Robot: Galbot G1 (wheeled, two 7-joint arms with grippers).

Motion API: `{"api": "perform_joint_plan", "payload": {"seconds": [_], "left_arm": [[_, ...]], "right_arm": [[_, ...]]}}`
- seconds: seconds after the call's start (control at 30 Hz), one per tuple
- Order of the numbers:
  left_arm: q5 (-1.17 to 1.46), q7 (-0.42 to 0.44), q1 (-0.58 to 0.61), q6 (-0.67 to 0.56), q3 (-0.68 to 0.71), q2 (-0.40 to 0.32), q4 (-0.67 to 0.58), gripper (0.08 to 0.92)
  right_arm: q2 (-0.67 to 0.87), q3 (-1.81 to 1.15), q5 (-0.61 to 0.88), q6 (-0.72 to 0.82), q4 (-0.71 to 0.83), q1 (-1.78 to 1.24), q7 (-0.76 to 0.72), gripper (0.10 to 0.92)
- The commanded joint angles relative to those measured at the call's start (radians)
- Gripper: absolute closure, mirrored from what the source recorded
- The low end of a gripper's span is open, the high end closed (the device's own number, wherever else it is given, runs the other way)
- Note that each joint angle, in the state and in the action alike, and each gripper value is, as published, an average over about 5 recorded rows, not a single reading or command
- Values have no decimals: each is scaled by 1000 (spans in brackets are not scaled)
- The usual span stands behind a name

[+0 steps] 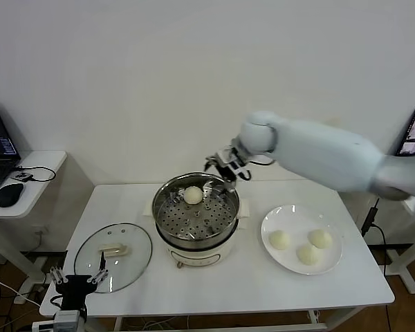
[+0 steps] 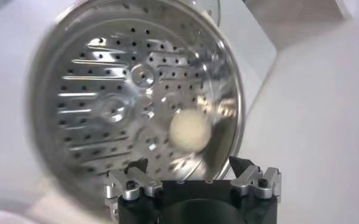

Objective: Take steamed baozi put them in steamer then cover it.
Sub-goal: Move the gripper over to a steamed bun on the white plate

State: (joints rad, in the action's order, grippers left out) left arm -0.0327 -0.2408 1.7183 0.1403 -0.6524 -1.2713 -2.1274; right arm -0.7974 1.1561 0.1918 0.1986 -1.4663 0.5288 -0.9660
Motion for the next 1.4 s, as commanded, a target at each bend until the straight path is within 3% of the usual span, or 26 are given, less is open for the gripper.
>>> {"api": "perform_joint_plan", "payload": {"seconds": [0.03, 0.37, 0.73, 1.4], "left_arm": [[0, -1, 0, -1, 4, 5, 4, 177], [-8, 0, -3, -1, 16, 10, 16, 177], [-12, 1, 6, 1, -3, 0, 21, 177], [-9, 0, 14, -1, -30, -2, 32, 177]], "right_arm": [[315, -24, -31, 117, -179, -13, -20, 203], [373, -98, -191, 50, -149, -267, -22, 203], [214, -255, -260, 46, 12, -512, -14, 203], [-13, -303, -329, 40, 237, -579, 2, 203]]}}
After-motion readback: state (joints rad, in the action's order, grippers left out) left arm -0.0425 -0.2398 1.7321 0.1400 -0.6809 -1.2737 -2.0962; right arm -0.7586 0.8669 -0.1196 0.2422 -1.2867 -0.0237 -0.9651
